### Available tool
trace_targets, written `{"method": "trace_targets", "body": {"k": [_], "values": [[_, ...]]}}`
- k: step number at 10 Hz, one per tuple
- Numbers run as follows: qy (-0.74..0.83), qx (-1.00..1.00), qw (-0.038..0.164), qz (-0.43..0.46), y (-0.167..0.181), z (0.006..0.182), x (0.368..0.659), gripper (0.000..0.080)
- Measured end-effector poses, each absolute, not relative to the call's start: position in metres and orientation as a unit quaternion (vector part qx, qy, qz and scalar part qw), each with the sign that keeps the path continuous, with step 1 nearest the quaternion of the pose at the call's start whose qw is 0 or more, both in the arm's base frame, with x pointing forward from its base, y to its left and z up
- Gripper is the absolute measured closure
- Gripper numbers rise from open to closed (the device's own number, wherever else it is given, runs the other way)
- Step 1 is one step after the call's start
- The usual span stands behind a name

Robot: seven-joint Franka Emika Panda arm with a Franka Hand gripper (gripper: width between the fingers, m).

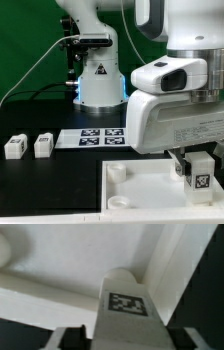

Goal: Assemble one leg

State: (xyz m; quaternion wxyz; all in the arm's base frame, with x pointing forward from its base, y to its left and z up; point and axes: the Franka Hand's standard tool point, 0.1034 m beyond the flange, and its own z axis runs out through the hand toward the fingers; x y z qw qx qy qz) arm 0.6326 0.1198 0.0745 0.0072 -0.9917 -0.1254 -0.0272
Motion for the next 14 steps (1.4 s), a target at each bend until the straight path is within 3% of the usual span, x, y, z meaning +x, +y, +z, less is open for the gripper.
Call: {"method": "trace_targets", "body": {"k": [4, 6, 11, 14], "values": [[0.063, -0.998, 0.016, -0.024, 0.1192, 0.0744, 0.6326, 0.0508], [0.231, -0.972, 0.024, -0.024, 0.1175, 0.0733, 0.6320, 0.0508], [0.613, -0.788, 0.061, 0.009, 0.1186, 0.0713, 0.6297, 0.0506], [0.702, -0.709, 0.064, 0.021, 0.1230, 0.0716, 0.6292, 0.0506]]}}
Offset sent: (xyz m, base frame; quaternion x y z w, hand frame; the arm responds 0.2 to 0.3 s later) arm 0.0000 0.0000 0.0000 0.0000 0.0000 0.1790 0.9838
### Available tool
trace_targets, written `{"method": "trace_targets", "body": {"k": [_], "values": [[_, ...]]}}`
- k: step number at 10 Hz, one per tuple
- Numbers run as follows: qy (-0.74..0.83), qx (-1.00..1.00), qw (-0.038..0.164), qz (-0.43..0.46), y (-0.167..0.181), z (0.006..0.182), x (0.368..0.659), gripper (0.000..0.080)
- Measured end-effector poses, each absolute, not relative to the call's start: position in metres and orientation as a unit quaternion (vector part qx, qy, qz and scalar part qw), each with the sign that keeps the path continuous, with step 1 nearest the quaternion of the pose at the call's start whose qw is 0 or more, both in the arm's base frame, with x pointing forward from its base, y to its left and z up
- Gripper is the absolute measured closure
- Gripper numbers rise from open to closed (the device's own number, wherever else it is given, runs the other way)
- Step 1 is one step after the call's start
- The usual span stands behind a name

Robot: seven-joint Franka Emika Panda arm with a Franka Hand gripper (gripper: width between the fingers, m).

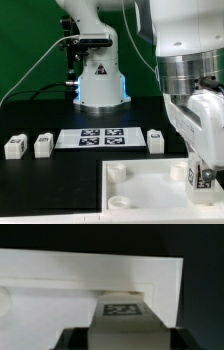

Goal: Assemble one leg

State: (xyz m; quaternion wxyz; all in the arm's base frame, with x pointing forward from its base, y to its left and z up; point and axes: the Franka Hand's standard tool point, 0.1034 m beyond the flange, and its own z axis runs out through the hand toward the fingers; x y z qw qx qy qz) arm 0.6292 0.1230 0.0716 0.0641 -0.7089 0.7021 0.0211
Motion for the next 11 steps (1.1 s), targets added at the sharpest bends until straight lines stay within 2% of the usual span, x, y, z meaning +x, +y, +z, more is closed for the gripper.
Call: {"method": "trace_targets", "body": {"k": [1, 2, 3, 4, 7, 11], "values": [[0.694, -0.717, 0.064, 0.020, 0.1232, 0.0714, 0.6292, 0.0453], [0.682, -0.728, 0.065, 0.020, 0.1236, 0.0711, 0.6289, 0.0318], [0.669, -0.740, 0.067, 0.015, 0.1233, 0.0700, 0.6296, 0.0318], [0.599, -0.797, 0.079, -0.011, 0.1191, 0.0666, 0.6312, 0.0188], [0.369, -0.927, 0.070, -0.027, 0.1200, 0.0656, 0.6281, 0.0151], [0.187, -0.979, 0.063, -0.039, 0.1187, 0.0652, 0.6281, 0.0151]]}}
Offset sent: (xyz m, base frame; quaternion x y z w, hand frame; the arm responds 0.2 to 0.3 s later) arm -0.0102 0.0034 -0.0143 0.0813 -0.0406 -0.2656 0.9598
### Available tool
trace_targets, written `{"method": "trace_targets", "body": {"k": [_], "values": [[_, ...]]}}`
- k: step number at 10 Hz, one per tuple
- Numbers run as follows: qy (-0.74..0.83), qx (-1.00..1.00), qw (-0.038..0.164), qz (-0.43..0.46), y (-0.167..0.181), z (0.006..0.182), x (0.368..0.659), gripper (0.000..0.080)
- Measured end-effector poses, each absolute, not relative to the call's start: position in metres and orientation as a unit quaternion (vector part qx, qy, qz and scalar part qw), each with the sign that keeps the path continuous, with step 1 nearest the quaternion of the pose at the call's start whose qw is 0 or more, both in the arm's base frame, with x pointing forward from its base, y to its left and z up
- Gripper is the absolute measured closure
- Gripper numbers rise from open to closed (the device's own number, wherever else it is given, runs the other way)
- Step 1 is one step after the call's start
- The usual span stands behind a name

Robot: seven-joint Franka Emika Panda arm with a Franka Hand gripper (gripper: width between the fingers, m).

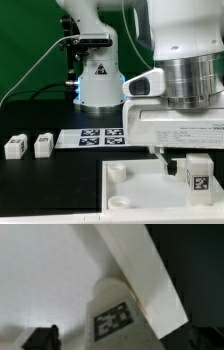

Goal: Assemble one leg

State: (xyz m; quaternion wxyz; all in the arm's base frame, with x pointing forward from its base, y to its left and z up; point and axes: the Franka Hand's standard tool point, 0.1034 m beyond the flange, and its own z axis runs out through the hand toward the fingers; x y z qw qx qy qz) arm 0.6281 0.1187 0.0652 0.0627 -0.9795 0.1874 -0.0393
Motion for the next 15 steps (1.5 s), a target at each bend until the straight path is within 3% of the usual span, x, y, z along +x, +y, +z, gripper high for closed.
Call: {"method": "trace_targets", "body": {"k": [2, 4, 5, 6, 7, 8, 15], "values": [[0.060, -0.996, 0.044, -0.051, 0.1211, 0.0714, 0.6317, 0.0151], [0.047, -0.997, 0.041, -0.053, 0.1217, 0.0708, 0.6319, 0.0151], [0.047, -0.997, 0.041, -0.052, 0.1215, 0.0704, 0.6317, 0.0278], [0.047, -0.997, 0.041, -0.052, 0.1213, 0.0700, 0.6316, 0.0278], [0.047, -0.997, 0.041, -0.052, 0.1212, 0.0697, 0.6315, 0.0428], [0.047, -0.997, 0.041, -0.052, 0.1205, 0.0696, 0.6316, 0.0506], [0.199, -0.978, 0.047, -0.048, 0.1185, 0.0695, 0.6340, 0.0506]]}}
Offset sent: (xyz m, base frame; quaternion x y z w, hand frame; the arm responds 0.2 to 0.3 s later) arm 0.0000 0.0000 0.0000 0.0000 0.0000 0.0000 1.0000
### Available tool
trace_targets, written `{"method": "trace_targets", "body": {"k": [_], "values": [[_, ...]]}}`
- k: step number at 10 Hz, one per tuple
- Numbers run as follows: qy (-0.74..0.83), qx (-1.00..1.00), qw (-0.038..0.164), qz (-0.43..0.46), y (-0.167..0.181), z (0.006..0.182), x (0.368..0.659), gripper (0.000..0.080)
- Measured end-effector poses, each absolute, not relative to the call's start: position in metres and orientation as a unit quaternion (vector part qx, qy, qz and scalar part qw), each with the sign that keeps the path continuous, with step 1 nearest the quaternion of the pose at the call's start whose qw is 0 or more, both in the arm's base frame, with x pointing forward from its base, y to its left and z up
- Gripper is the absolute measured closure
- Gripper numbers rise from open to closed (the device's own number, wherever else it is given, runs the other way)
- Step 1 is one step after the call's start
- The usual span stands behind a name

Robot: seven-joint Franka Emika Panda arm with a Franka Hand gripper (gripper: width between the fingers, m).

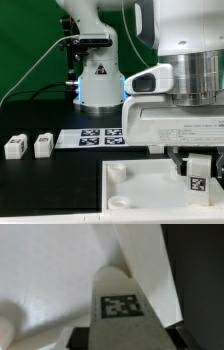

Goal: Assemble one leg

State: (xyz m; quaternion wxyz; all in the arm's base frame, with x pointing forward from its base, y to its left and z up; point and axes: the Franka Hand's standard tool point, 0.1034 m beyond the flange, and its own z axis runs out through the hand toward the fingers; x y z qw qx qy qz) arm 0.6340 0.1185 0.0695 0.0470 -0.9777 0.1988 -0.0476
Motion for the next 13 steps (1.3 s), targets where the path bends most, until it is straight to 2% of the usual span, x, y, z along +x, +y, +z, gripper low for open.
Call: {"method": "trace_targets", "body": {"k": [2, 3, 4, 6, 8, 12, 13], "values": [[0.290, -0.954, 0.055, -0.043, 0.1160, 0.0688, 0.6345, 0.0506], [0.327, -0.942, 0.074, -0.034, 0.1137, 0.0687, 0.6342, 0.0506], [0.331, -0.940, 0.076, -0.030, 0.1144, 0.0687, 0.6333, 0.0506], [0.349, -0.934, 0.071, -0.011, 0.1169, 0.0697, 0.6328, 0.0505], [0.296, -0.953, 0.061, -0.008, 0.1158, 0.0692, 0.6322, 0.0505], [0.311, -0.948, 0.062, -0.006, 0.1164, 0.0688, 0.6319, 0.0505], [0.374, -0.925, 0.061, -0.002, 0.1192, 0.0693, 0.6318, 0.0505]]}}
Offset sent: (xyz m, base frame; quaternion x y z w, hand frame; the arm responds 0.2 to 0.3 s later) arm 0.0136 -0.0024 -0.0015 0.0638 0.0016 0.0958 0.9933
